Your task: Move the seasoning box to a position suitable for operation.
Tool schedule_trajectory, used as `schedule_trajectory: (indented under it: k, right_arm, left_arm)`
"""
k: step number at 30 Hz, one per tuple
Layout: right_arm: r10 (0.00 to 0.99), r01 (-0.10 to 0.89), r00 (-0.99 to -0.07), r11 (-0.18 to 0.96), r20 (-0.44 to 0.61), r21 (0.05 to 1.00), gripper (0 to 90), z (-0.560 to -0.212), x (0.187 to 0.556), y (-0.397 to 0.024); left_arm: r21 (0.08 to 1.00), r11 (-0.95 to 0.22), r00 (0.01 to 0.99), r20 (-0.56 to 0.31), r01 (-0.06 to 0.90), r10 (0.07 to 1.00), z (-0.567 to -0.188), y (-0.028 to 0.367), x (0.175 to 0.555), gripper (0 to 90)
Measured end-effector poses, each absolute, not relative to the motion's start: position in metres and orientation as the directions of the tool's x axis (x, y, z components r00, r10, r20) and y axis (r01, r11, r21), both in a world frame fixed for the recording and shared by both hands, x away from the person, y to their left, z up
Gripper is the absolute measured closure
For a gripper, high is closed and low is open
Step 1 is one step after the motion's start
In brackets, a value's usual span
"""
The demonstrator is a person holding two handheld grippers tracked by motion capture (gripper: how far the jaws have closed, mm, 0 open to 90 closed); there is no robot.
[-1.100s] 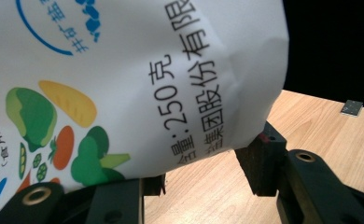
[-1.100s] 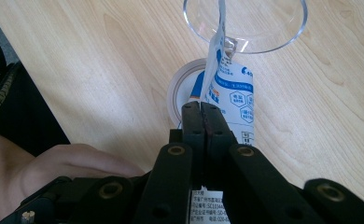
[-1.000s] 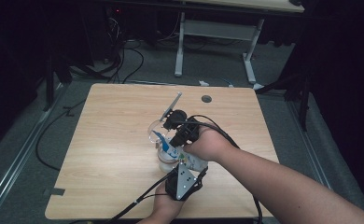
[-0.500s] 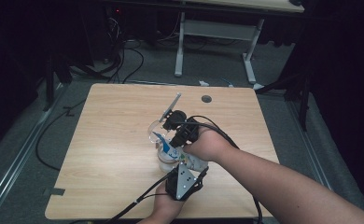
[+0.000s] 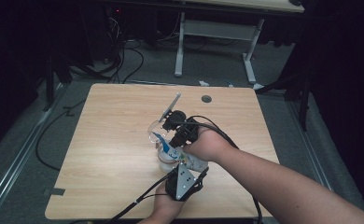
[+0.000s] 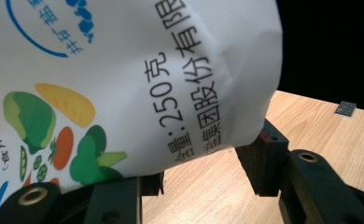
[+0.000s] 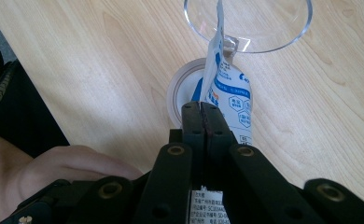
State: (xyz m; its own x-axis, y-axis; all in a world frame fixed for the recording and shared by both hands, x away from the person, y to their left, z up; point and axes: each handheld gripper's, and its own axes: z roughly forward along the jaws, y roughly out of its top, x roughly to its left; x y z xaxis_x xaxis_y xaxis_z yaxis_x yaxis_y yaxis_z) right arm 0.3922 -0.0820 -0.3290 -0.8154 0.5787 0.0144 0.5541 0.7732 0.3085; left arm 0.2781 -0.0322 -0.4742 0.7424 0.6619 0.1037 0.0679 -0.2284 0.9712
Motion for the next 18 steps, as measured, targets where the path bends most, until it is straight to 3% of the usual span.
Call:
schedule_trajectory:
  k: [18]
  right_arm:
    - [0.580, 0.556, -0.814, 0.771, 0.015, 0.310, 89.7, -0.3302, 0.3909, -0.0839]
  left_arm:
    - [0.970, -0.233, 0.745, 0.107, 0.067, 0.659, -0.4764, -0.0325, 0.2764, 55.6]
